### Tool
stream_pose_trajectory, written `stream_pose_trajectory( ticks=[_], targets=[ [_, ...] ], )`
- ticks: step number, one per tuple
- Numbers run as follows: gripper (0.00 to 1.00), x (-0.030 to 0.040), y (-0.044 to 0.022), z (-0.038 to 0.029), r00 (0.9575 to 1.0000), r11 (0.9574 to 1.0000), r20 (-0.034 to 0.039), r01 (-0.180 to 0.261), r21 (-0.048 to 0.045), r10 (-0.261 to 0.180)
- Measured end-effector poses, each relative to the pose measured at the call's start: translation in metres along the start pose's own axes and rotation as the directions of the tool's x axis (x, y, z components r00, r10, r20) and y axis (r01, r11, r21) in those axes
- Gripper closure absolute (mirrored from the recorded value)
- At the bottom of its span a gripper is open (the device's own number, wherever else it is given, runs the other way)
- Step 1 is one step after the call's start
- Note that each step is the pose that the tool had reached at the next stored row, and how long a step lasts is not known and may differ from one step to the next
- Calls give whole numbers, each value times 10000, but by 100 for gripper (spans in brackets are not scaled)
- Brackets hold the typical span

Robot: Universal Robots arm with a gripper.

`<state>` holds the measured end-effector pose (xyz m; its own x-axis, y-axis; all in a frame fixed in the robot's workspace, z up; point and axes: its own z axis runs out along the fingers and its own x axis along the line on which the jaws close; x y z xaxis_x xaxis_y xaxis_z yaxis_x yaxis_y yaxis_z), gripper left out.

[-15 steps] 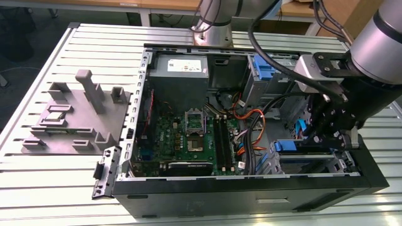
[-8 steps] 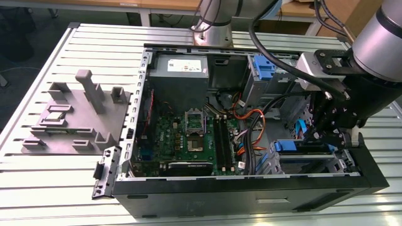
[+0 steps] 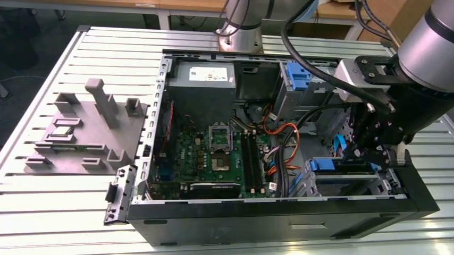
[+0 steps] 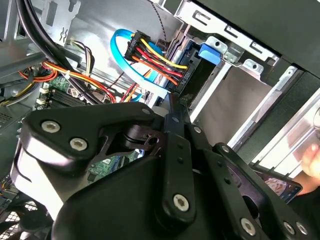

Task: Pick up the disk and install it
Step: 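Insert the second disk wire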

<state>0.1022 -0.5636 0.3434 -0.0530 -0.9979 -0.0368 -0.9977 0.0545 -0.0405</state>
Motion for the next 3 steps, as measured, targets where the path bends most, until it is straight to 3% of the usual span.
stream_pose_trajectory(
  ticks=[3],
  targets=[
    [90, 0, 0, 0, 10000, 10000, 0, 1, 0, -1]
  ],
)
